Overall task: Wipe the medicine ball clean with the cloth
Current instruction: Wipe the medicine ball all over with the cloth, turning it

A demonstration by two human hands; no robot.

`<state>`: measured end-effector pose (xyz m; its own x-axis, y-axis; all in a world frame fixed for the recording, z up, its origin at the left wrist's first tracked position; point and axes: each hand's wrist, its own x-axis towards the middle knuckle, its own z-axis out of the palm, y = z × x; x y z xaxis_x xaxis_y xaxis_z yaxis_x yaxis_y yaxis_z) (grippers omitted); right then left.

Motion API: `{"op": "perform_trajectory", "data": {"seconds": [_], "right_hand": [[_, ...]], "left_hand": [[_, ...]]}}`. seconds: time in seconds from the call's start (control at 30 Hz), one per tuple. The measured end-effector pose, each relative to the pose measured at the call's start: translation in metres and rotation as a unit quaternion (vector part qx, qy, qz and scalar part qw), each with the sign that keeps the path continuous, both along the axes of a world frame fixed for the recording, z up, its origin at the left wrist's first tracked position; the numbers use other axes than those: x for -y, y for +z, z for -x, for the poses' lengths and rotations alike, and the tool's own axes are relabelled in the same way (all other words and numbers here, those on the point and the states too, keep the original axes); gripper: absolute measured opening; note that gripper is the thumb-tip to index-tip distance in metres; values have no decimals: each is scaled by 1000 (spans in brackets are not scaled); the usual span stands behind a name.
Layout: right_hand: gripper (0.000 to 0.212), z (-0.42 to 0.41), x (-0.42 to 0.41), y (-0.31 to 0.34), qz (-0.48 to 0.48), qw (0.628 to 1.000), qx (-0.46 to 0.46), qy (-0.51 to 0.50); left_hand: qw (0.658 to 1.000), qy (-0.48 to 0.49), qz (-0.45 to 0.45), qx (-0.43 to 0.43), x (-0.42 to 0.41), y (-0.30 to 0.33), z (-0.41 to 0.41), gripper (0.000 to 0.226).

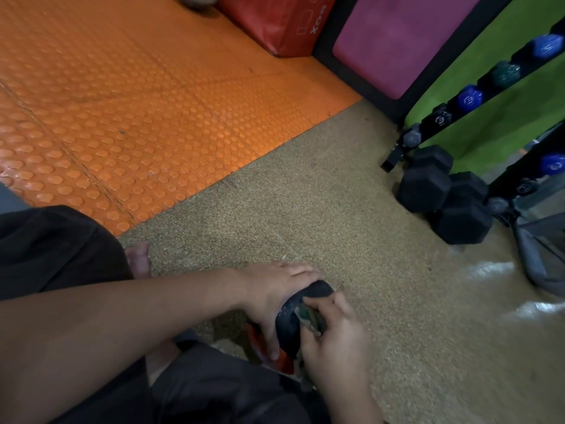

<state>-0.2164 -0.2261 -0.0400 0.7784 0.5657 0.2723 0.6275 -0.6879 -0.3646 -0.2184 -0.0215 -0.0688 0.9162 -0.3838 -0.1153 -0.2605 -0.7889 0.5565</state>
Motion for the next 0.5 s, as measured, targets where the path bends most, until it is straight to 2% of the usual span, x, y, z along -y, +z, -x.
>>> {"op": "perform_trajectory", "data": {"seconds": [0.13,0.2,0.27,0.43,0.5], "right_hand": [[16,-28,4,-2,-32,997,-5,-64],[18,-42,4,-3,-25,992,-8,-121],[20,-42,0,-1,-18,990,-8,-136],[25,1,-11,0,11,1000,11,4],[27,3,-10,-1,5,1000,4,15]], "left_hand": [[1000,14,-6,6,5,-4,-2,158],[1000,15,-8,3,6,-5,-3,159],[1000,13,-1,1,5,-6,-5,159],[1000,0,3,6,-2,-3,2,159],[1000,5,9,4,-1,-1,2,159]]}}
